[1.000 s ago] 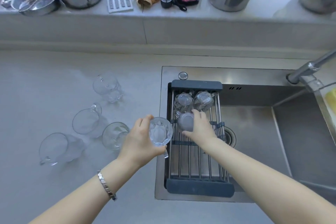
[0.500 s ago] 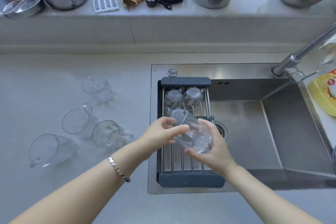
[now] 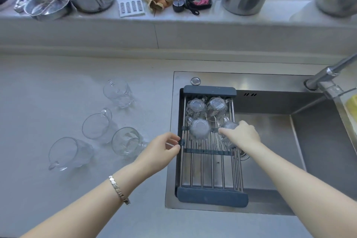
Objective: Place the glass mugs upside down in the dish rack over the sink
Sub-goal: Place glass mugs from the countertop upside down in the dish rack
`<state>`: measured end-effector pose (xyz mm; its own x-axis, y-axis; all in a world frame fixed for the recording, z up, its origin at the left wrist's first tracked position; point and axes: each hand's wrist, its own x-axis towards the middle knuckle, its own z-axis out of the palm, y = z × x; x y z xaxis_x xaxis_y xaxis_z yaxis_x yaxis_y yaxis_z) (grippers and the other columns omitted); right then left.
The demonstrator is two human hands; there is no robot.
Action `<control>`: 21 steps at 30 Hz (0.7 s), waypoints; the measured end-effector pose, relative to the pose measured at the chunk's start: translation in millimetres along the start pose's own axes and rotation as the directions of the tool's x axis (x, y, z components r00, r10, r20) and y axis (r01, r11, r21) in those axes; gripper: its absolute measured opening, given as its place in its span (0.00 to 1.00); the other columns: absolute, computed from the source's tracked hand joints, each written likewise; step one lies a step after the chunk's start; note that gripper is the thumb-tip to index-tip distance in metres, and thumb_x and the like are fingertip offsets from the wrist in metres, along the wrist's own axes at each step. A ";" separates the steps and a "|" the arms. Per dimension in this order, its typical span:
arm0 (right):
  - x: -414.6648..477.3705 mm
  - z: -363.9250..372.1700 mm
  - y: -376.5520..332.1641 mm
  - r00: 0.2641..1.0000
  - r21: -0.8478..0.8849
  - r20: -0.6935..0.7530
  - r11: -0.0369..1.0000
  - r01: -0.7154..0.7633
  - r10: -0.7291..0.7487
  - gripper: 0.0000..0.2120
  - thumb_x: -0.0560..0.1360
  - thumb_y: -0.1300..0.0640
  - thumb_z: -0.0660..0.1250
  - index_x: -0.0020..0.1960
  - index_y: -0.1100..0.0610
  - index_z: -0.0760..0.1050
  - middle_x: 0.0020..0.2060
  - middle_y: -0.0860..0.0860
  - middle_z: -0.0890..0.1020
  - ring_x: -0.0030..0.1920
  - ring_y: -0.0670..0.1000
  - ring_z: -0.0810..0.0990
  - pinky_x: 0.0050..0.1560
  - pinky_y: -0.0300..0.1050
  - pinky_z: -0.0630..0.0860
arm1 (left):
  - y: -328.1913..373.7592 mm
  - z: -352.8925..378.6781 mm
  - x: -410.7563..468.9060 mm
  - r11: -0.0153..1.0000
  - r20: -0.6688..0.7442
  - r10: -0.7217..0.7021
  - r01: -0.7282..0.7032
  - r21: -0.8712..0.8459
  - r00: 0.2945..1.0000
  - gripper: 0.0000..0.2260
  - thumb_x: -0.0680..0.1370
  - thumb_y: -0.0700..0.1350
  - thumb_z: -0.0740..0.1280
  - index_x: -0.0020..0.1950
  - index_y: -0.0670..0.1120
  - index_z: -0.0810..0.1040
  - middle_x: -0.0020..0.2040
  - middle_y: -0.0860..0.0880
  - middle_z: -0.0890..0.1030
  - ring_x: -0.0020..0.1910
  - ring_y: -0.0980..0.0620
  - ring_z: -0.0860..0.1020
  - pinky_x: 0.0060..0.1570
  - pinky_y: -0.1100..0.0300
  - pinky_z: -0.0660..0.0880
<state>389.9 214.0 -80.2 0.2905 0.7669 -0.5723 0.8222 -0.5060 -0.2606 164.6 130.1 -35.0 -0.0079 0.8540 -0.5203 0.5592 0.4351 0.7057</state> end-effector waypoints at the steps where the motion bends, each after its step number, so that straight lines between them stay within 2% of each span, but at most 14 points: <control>1: 4.0 9.2 -1.0 0.998 0.037 -0.010 0.998 -0.060 0.060 0.33 0.66 0.41 0.68 0.61 0.61 0.68 0.60 0.61 0.74 0.55 0.60 0.77 0.44 0.45 0.72 | -2.8 -1.4 -0.7 1.000 -0.004 0.003 -0.003 -0.002 1.000 0.09 0.78 0.43 0.62 0.57 0.47 0.76 0.49 0.51 0.78 0.47 0.54 0.77 0.49 0.63 0.71; 5: 6.6 39.4 -6.5 0.974 0.198 -0.073 0.960 -0.196 0.214 0.34 0.68 0.39 0.67 0.60 0.64 0.64 0.59 0.63 0.72 0.50 0.64 0.80 0.45 0.47 0.75 | -10.6 -3.8 -5.4 1.000 -0.010 0.025 -0.025 0.014 1.000 0.09 0.78 0.42 0.62 0.57 0.45 0.77 0.49 0.51 0.78 0.47 0.54 0.77 0.45 0.68 0.72; 8: 3.5 50.1 -9.0 0.973 0.230 -0.067 0.953 -0.199 0.220 0.35 0.69 0.36 0.65 0.61 0.63 0.62 0.60 0.64 0.68 0.49 0.66 0.79 0.53 0.56 0.76 | -13.9 -4.9 -7.5 0.999 -0.001 0.029 -0.029 0.039 1.000 0.09 0.78 0.43 0.62 0.57 0.46 0.77 0.49 0.51 0.79 0.49 0.55 0.78 0.52 0.63 0.74; 10: -0.6 46.8 -6.0 0.981 0.240 -0.048 0.956 -0.171 0.188 0.34 0.71 0.37 0.62 0.61 0.63 0.62 0.61 0.65 0.67 0.50 0.66 0.79 0.54 0.58 0.76 | -14.7 -8.0 -9.5 0.997 -0.009 0.061 -0.061 0.051 0.998 0.08 0.78 0.42 0.62 0.55 0.46 0.77 0.49 0.52 0.79 0.48 0.57 0.77 0.55 0.62 0.73; 13: -16.8 29.6 -0.4 0.998 0.066 -0.044 0.997 -0.034 0.037 0.26 0.75 0.44 0.60 0.63 0.63 0.64 0.61 0.63 0.69 0.54 0.64 0.77 0.53 0.52 0.73 | -20.6 -17.6 -14.4 0.966 -0.103 0.210 -0.191 0.173 0.972 0.08 0.77 0.39 0.64 0.54 0.44 0.78 0.49 0.50 0.79 0.48 0.57 0.76 0.55 0.63 0.71; 16: -44.1 15.4 -10.3 0.976 -0.035 0.039 0.975 0.218 -0.216 0.18 0.74 0.51 0.62 0.61 0.58 0.69 0.59 0.58 0.72 0.49 0.57 0.75 0.48 0.47 0.71 | -28.5 -36.8 -20.6 0.902 -0.291 0.368 -0.263 0.342 0.883 0.07 0.74 0.36 0.66 0.51 0.39 0.80 0.51 0.44 0.81 0.52 0.53 0.75 0.54 0.66 0.68; 19: -73.9 19.9 -36.6 0.866 -0.029 0.156 0.874 0.485 -0.475 0.16 0.74 0.54 0.65 0.60 0.56 0.71 0.55 0.54 0.77 0.49 0.50 0.75 0.49 0.45 0.73 | -40.5 -63.1 -28.5 0.927 -0.458 0.331 -0.192 0.323 0.825 0.12 0.70 0.39 0.63 0.50 0.39 0.80 0.52 0.41 0.81 0.55 0.51 0.72 0.54 0.70 0.62; 21: -95.0 35.1 -59.2 0.772 0.024 0.212 0.793 0.609 -0.599 0.21 0.72 0.53 0.68 0.63 0.55 0.70 0.57 0.52 0.76 0.55 0.50 0.76 0.56 0.45 0.74 | -51.9 -81.5 -33.4 0.949 -0.527 0.250 -0.097 0.301 0.812 0.12 0.72 0.38 0.64 0.53 0.38 0.79 0.56 0.41 0.79 0.59 0.44 0.73 0.59 0.65 0.63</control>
<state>296.5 157.2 -37.7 -0.3719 0.8118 -0.4502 0.8173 0.0564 -0.5735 68.3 102.3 -15.1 -0.3037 0.9528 0.0069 0.7806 0.2446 0.5751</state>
